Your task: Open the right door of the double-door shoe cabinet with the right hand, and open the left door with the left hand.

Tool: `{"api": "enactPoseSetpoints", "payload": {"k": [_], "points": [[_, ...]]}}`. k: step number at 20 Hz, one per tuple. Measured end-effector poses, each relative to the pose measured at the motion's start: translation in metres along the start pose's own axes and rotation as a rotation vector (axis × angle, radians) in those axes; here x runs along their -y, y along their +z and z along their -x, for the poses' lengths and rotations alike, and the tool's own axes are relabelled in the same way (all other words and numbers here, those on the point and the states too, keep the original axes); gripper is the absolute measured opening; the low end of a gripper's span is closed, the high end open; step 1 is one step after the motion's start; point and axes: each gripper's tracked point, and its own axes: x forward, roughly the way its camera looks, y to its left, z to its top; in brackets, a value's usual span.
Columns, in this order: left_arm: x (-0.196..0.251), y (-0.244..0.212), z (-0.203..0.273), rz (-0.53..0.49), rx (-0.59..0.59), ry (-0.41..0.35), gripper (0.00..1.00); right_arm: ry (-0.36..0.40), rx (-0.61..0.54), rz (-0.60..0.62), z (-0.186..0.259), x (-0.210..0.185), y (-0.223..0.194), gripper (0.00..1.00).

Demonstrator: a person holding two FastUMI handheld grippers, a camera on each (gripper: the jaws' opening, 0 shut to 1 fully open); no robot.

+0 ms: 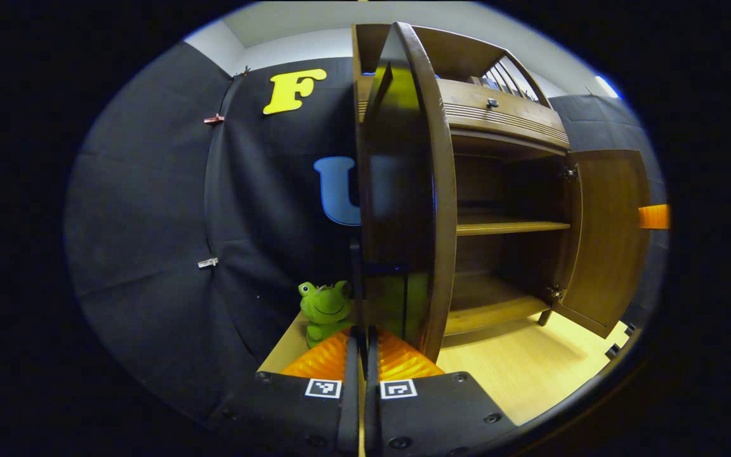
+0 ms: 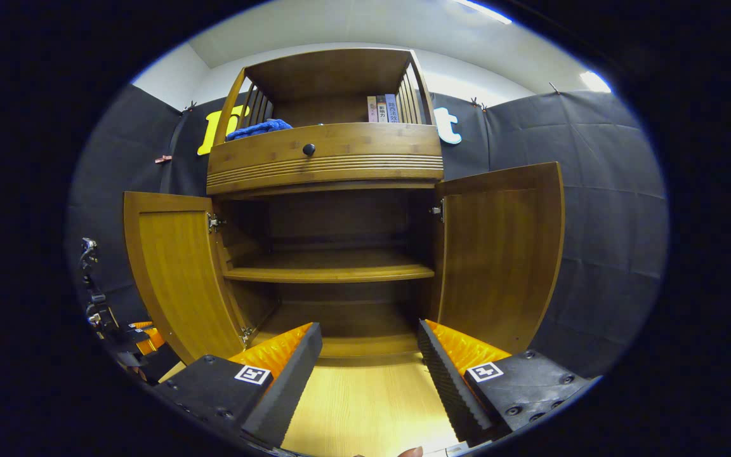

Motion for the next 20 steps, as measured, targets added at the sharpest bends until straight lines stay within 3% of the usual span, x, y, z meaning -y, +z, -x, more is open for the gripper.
{"api": "enactPoseSetpoints", "payload": {"k": [1, 2, 3, 5, 13, 14, 17, 19, 20], "points": [[-0.002, -0.001, 0.001, 0.023, 0.001, -0.026, 0.07, 0.001, -0.003, 0.004, 0.001, -0.003, -0.002, 0.93], [-0.004, -0.001, 0.002, 0.041, 0.003, -0.052, 0.12, 0.001, -0.006, 0.008, 0.002, -0.007, -0.004, 0.93], [-0.004, -0.002, 0.003, 0.05, 0.005, -0.071, 0.05, 0.001, -0.008, 0.01, 0.003, -0.01, -0.004, 0.93], [-0.006, -0.002, 0.005, 0.054, 0.01, -0.087, 0.1, 0.004, -0.01, 0.011, 0.004, -0.014, -0.004, 0.96], [-0.008, 0.014, 0.031, 0.036, 0.089, -0.032, 0.1, 0.02, -0.015, 0.017, 0.007, -0.017, -0.005, 0.93], [-0.011, 0.019, 0.035, 0.042, 0.11, -0.012, 0.25, 0.024, -0.016, 0.018, 0.007, -0.017, -0.006, 0.96], [-0.016, 0.033, 0.054, 0.019, 0.159, 0.047, 0.69, 0.04, -0.014, 0.014, 0.008, -0.018, -0.006, 0.93], [-0.006, 0.034, 0.062, -0.007, 0.159, 0.049, 0.9, 0.055, -0.011, 0.012, 0.008, -0.019, -0.006, 0.96], [-0.002, 0.034, 0.065, -0.008, 0.149, 0.051, 0.93, 0.062, -0.011, 0.011, 0.008, -0.019, -0.006, 0.96]]}}
